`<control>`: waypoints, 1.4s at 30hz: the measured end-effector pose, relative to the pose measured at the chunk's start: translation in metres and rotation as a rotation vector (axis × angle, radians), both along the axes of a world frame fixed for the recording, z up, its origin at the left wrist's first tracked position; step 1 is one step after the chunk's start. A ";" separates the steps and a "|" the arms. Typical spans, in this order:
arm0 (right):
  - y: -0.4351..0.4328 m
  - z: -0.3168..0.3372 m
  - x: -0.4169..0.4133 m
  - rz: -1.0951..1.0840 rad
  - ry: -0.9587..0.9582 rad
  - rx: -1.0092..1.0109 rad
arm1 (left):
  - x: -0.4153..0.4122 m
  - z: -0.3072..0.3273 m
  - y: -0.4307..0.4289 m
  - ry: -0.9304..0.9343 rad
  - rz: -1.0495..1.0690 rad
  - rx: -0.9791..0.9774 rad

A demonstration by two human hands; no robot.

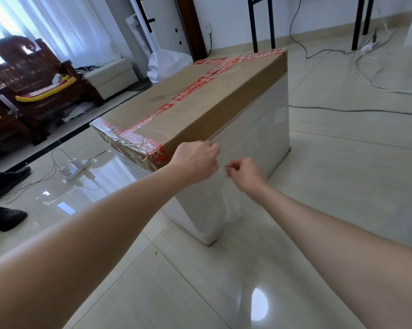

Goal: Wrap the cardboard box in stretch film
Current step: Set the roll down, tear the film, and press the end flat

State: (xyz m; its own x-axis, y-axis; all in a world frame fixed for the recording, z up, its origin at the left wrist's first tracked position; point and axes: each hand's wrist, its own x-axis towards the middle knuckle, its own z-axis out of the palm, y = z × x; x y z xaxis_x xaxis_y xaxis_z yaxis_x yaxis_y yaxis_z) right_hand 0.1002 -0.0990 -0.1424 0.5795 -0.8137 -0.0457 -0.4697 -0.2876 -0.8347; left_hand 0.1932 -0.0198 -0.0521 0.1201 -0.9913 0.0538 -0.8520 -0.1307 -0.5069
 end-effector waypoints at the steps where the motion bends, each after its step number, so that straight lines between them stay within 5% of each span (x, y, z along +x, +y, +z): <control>1: -0.009 -0.002 -0.002 -0.024 -0.064 0.069 | 0.000 -0.002 -0.002 0.035 -0.004 0.012; 5: -0.030 -0.001 -0.017 -0.020 -0.306 0.249 | -0.010 -0.020 -0.010 -0.007 0.065 0.192; 11: -0.035 0.015 -0.032 -0.074 -0.562 0.456 | -0.016 -0.025 -0.038 0.247 0.182 -0.068; 18: -0.059 0.008 -0.046 -0.062 -0.263 0.225 | -0.013 -0.015 -0.054 0.910 0.320 -0.304; 26: -0.069 0.024 -0.048 -0.252 -0.667 0.366 | -0.035 -0.001 -0.084 0.807 0.228 -0.274; 30: -0.074 0.013 -0.063 -0.104 -0.500 0.420 | -0.035 0.011 -0.094 0.864 0.199 -0.275; 33: -0.078 0.005 -0.064 -0.126 -0.544 0.337 | -0.029 0.012 -0.099 0.901 0.207 -0.292; 37: -0.087 0.004 -0.060 -0.205 -0.586 0.285 | -0.027 0.013 -0.109 0.667 0.124 -0.274; 42: -0.090 0.007 -0.058 -0.191 -0.525 0.218 | -0.038 0.019 -0.123 0.368 -0.061 0.041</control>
